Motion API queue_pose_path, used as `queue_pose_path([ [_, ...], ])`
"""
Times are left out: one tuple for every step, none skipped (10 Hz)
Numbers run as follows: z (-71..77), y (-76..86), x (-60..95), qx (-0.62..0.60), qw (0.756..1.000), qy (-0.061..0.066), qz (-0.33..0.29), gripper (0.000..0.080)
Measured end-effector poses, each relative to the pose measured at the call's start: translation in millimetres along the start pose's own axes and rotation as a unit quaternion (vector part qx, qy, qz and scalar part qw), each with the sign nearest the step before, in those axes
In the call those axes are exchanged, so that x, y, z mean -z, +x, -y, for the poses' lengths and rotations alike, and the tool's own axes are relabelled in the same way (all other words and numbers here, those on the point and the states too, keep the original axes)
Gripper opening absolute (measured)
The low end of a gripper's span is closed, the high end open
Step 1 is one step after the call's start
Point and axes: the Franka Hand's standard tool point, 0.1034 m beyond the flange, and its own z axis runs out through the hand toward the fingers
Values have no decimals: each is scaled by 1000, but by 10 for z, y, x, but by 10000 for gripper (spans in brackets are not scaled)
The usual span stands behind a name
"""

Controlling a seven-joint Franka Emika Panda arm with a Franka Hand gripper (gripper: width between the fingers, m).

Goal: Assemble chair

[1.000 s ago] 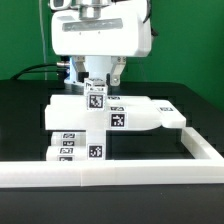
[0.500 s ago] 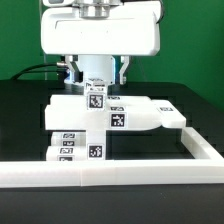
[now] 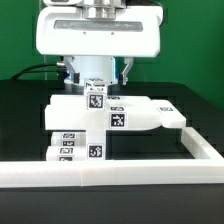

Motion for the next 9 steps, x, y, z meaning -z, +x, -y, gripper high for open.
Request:
queue_pose_path([
  [-3, 2, 6, 52, 999, 0, 0, 648],
  [-5, 10, 16, 106, 994, -2, 1, 648],
  [-11, 17, 21, 141, 990, -2, 2, 648],
  [-18, 18, 22, 168, 986, -3, 2, 648],
  [-34, 18, 22, 183, 983, -3, 3, 648],
  [-44, 16, 21, 182, 983, -3, 3, 561],
  [-44, 14, 19, 182, 983, -3, 3, 362],
  [-45, 14, 19, 182, 983, -4, 3, 362],
  [-46, 15, 19, 178, 984, -4, 3, 286],
])
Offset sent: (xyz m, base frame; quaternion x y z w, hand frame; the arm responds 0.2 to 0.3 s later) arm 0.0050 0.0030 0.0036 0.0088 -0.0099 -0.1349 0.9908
